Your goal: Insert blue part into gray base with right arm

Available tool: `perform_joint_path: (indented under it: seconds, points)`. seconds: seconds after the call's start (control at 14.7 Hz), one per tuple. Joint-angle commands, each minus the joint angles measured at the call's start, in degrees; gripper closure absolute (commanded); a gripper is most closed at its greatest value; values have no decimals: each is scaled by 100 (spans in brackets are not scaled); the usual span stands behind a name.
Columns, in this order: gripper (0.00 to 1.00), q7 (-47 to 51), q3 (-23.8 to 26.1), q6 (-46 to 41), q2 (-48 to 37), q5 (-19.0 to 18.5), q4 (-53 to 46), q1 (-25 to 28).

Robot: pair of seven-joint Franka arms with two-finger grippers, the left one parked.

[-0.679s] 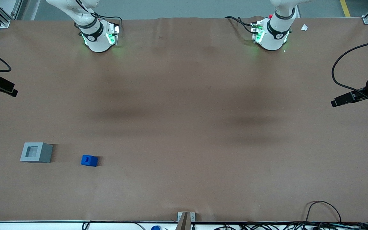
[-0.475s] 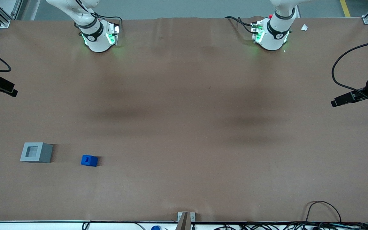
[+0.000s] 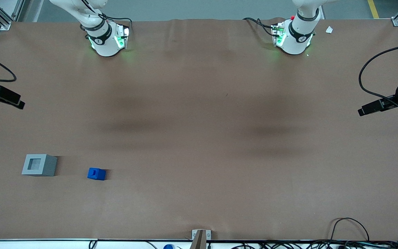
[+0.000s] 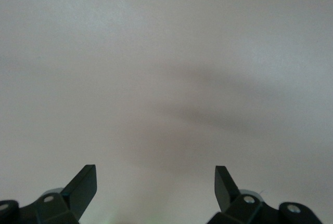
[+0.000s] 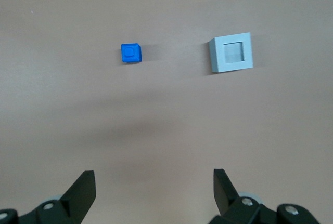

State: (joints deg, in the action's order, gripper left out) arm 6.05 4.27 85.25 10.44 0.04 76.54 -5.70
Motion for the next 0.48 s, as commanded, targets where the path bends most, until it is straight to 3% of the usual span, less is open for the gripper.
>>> perform_joint_path:
  seconds: [0.0, 0.41]
  points:
    - [0, -34, 21, 394, 440, 76, 89, 33]
    - [0, -8, 30, 1922, 1091, 76, 871, 86]
